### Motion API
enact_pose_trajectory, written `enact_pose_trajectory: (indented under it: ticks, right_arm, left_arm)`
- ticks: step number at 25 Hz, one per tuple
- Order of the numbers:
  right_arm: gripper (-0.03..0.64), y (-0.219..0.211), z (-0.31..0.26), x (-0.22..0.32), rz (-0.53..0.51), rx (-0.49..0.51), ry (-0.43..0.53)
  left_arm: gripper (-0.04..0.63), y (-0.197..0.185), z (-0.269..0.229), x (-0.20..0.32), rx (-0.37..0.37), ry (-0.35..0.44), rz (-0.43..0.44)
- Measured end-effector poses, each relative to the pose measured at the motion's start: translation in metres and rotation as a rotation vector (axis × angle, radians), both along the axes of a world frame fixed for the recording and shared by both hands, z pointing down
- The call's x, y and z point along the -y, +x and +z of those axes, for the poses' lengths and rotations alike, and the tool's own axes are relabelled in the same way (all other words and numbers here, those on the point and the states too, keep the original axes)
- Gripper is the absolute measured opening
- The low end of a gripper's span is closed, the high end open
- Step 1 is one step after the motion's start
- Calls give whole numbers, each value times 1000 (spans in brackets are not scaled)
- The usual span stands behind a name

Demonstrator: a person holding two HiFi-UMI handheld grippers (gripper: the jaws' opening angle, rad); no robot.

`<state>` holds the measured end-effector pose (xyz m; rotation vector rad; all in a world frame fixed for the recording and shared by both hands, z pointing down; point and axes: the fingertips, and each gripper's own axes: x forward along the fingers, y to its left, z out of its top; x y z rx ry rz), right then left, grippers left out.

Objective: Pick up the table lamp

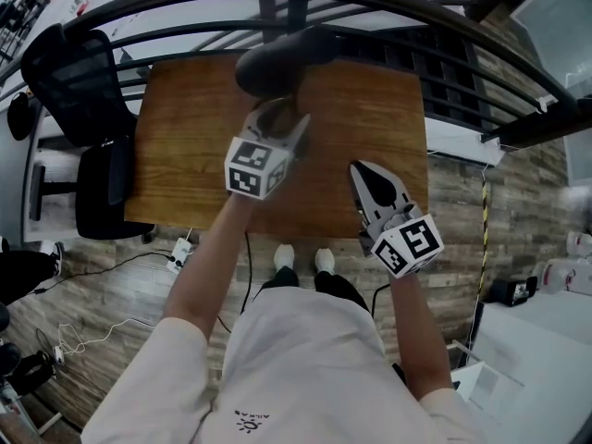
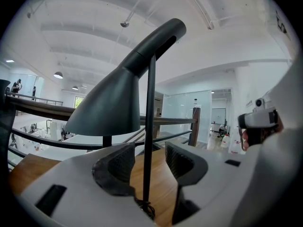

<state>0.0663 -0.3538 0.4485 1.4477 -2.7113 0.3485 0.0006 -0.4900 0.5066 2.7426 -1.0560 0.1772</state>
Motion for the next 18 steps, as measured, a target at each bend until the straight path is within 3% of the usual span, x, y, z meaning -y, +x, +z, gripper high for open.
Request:
enact_pose_trajectory:
  ticks: [12,18]
  right_arm:
    - [17,10,0,-1,5,2,-6]
    - [17,14,0,-1,4,9,-5]
  left_arm:
    - [186,10,-5,5,9,14,-30]
    - [128,10,-10,8,13,31,-50]
